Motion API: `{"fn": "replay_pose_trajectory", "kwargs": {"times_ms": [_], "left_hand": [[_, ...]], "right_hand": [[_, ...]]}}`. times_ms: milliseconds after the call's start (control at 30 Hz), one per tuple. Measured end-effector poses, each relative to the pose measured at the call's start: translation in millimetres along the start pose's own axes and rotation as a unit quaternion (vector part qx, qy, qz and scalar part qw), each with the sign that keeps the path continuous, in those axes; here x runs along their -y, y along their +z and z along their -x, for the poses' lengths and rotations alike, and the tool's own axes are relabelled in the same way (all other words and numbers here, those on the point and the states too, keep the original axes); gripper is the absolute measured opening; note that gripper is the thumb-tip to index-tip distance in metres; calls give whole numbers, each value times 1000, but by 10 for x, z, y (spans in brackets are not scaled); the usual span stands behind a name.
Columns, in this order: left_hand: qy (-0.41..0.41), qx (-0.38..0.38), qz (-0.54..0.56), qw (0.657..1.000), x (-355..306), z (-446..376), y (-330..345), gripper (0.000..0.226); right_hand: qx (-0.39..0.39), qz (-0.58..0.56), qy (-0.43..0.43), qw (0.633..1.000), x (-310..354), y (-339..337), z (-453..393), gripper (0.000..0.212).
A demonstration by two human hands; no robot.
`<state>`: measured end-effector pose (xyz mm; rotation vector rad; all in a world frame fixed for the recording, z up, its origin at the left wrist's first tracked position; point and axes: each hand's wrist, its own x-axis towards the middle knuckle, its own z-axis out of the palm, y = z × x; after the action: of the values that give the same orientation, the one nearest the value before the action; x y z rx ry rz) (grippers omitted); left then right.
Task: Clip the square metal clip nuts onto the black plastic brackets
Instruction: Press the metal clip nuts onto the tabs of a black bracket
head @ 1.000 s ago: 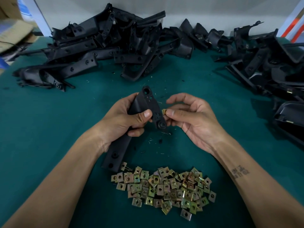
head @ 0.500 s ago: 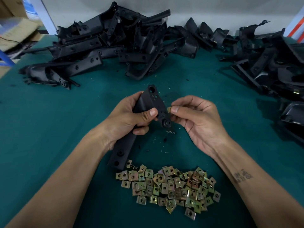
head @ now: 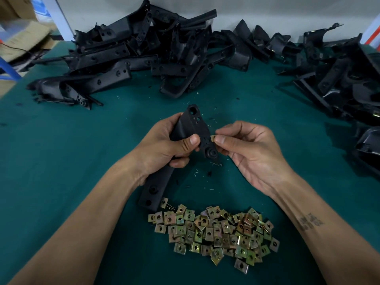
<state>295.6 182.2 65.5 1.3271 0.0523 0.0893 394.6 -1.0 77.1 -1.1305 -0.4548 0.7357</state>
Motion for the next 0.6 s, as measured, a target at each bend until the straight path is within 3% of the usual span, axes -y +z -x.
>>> {"fn": "replay_pose_trajectory", "kwargs": {"times_ms": [433,600], "left_hand": [[-9,21,-15,1000,14,3,-23,30],[0,46,5,999,13,5,-24,27]], "right_hand": [[-2,24,10,1000,42,39,19,15],[26,-59,45,997,43,78,47,7]]}}
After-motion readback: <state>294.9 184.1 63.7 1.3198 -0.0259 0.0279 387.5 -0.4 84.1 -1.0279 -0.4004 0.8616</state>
